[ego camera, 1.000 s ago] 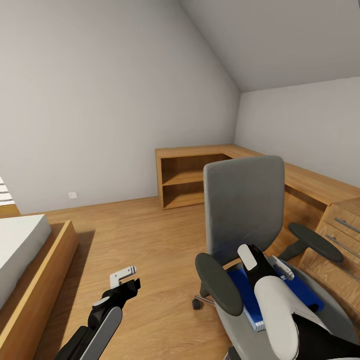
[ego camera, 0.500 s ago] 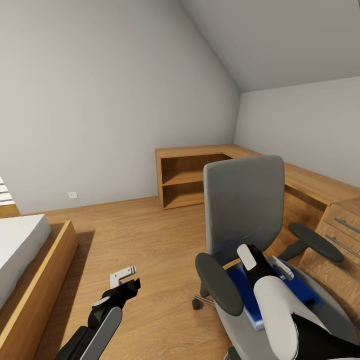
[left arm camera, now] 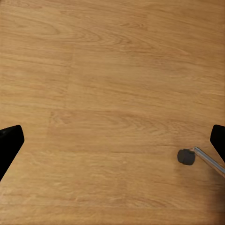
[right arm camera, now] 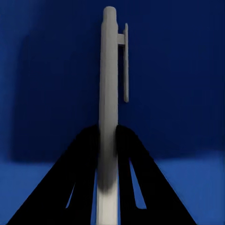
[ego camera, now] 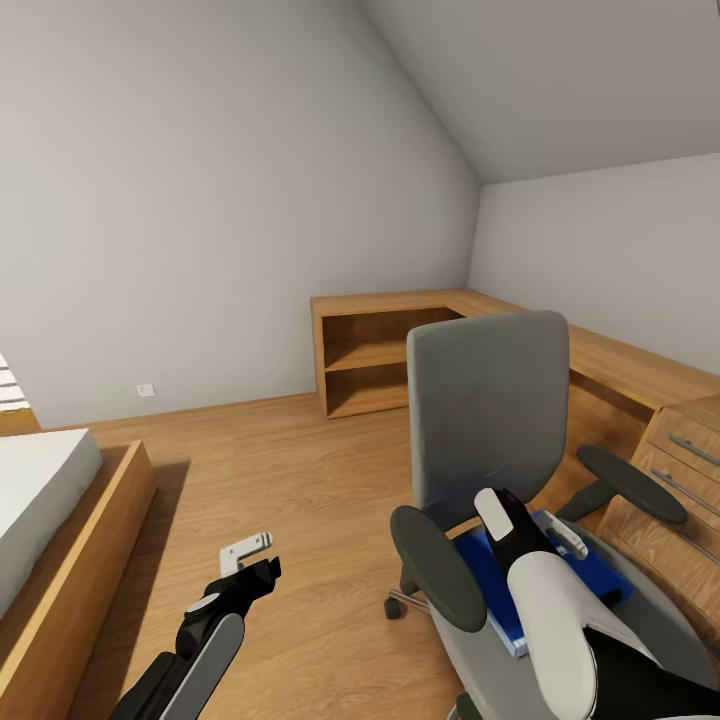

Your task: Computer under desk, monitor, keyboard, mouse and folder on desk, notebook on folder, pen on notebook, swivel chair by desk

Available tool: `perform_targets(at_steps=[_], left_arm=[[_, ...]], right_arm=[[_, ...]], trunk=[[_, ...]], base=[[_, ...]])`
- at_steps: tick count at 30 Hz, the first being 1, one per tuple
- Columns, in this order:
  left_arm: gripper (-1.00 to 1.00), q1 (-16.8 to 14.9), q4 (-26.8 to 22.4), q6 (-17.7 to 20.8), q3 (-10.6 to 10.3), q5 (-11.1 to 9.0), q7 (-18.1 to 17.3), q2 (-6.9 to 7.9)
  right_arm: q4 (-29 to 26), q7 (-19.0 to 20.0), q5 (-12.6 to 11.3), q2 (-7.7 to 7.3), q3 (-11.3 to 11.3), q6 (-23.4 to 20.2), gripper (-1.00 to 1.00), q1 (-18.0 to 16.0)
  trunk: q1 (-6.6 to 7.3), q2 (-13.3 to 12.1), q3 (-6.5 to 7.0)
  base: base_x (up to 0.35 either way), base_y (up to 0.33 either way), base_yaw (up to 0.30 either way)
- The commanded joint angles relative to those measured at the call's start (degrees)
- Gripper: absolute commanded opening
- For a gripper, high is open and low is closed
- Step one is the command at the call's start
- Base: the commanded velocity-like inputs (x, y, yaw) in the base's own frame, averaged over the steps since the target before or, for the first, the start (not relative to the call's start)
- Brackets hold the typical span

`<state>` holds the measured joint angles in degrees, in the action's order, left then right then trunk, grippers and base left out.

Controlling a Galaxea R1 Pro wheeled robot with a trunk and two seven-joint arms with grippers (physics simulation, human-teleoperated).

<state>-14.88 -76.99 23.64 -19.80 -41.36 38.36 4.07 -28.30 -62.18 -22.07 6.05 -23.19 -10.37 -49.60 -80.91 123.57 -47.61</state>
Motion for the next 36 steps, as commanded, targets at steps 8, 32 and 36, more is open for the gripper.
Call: perform_targets(at_steps=[8,32,36], left_arm=[[1.00,-0.06,-0.09,0.09,-0.15,-0.39,0.49,0.06],[1.00,-0.06,-0.09,0.17,-0.15,-0.40,0.49,0.15],[1.00,-0.06,-0.09,0.18,-0.15,-0.48,0.49,0.15]], right_arm=[[-0.08,-0.05,-0.61,0.02,-0.45,-0.26,-1.00,0.03],[-0.16,-0.05,-0.54,-0.06,-0.53,-0.26,-1.00,0.03],[-0.17,-0.05,-0.53,-0.11,-0.53,-0.26,-1.00,0.03]], trunk=[[0.00,0.02,-0.08],[3.51,-6.40,2.79],[4.39,-8.00,3.51]], base=[[0.000,0.000,0.000],[0.000,0.000,0.000],[-0.019,0.000,0.000]])
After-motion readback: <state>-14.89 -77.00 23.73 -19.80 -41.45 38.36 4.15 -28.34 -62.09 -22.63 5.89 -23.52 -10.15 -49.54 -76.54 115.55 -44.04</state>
